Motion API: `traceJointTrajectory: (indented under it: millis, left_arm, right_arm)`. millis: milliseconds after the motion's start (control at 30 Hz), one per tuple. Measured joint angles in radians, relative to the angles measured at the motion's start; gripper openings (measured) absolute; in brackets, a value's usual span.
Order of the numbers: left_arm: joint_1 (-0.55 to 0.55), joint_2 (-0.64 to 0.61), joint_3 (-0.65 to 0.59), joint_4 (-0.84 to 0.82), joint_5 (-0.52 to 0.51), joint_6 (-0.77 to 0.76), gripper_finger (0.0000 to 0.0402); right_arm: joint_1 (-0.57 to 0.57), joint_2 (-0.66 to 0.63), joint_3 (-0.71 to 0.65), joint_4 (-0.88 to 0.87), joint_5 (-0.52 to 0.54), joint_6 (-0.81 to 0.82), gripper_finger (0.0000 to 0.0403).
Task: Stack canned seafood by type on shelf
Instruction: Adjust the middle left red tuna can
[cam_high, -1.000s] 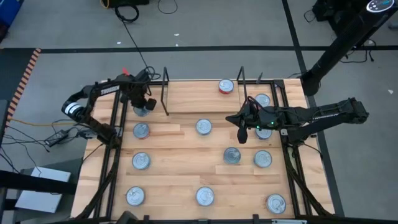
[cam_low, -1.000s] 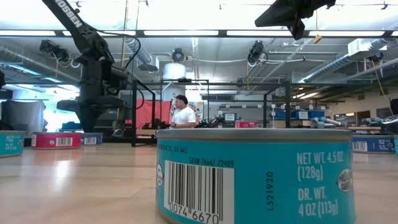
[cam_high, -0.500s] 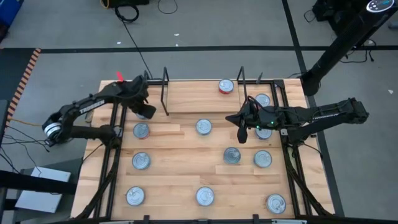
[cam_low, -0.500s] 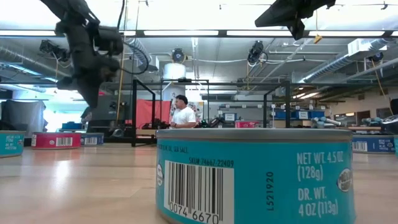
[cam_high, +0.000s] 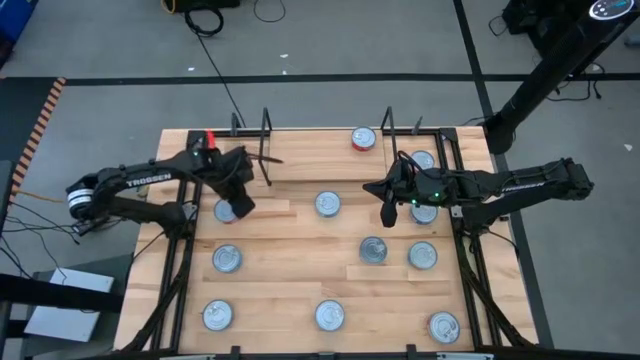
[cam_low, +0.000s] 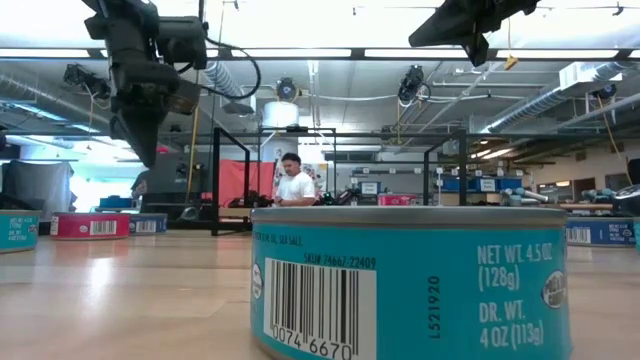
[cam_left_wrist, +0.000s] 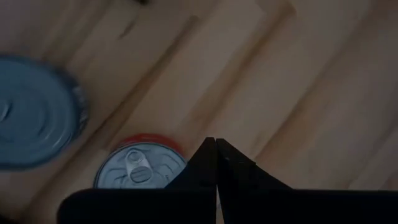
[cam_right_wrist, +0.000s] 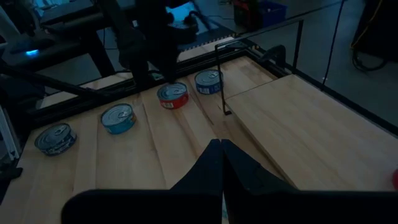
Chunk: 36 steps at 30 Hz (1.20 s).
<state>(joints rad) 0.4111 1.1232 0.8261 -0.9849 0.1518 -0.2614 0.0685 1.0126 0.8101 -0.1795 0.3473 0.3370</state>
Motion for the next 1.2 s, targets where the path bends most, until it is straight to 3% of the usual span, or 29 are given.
traceJointTrajectory:
  millis: [233, 700, 1067, 1200]
  left_arm:
    - [-0.069, 0.065, 0.001, 0.048, -0.024, 0.096, 0.0001]
    - [-0.073, 0.257, -0.042, 0.022, -0.121, 0.026, 0.0001]
    - [-0.073, 0.241, -0.096, -0.066, -0.212, -0.166, 0.0001]
    - [-0.072, 0.172, -0.096, -0.004, -0.211, -0.220, 0.0001]
  right_arm:
    - [0.000, 0.000, 0.000, 0.001, 0.000, 0.000, 0.0004]
    - [0.000, 0.000, 0.000, 0.006, 0.000, 0.000, 0.0004]
    - [0.000, 0.000, 0.000, 0.006, 0.000, 0.003, 0.0004]
    - [0.000, 0.000, 0.000, 0.006, 0.000, 0.009, 0.0004]
